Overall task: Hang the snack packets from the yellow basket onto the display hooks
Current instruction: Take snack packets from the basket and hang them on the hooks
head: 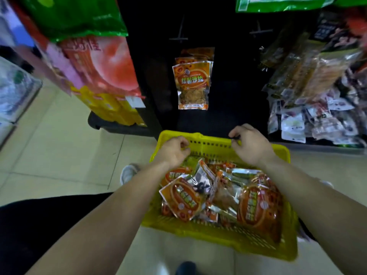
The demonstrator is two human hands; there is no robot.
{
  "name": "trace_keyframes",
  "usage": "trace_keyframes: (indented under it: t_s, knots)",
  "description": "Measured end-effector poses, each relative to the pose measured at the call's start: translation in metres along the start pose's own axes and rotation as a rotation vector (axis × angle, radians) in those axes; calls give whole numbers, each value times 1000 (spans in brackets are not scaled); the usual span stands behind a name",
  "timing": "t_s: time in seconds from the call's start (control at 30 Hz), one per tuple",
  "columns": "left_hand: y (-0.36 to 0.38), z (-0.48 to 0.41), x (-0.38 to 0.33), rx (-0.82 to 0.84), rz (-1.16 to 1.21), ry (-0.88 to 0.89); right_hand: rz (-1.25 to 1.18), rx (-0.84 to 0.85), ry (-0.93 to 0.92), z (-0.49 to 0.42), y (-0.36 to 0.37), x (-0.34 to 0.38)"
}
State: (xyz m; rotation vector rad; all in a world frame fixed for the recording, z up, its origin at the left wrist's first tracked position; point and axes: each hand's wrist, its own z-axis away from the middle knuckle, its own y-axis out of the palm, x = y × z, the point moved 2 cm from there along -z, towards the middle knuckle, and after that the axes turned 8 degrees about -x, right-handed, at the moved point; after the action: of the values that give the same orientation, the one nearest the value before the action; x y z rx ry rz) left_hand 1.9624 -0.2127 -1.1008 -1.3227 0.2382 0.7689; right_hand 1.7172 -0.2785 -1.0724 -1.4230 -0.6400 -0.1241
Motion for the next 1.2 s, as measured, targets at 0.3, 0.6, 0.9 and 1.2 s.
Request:
trace_keyframes:
  t_s: [0.3,0.6,0.9,1.2]
  knots:
    - [63,53,59,339,-430,-98,168,504,72,70,86,-31]
    - [52,43,57,269,-347,-69,122,498,-30,77,99,-15]
    - [25,47,5,182,182,-96,-90,497,-104,85,84,45]
    - [12,62,-49,193,484,-208,-49,234,21,100,33,49]
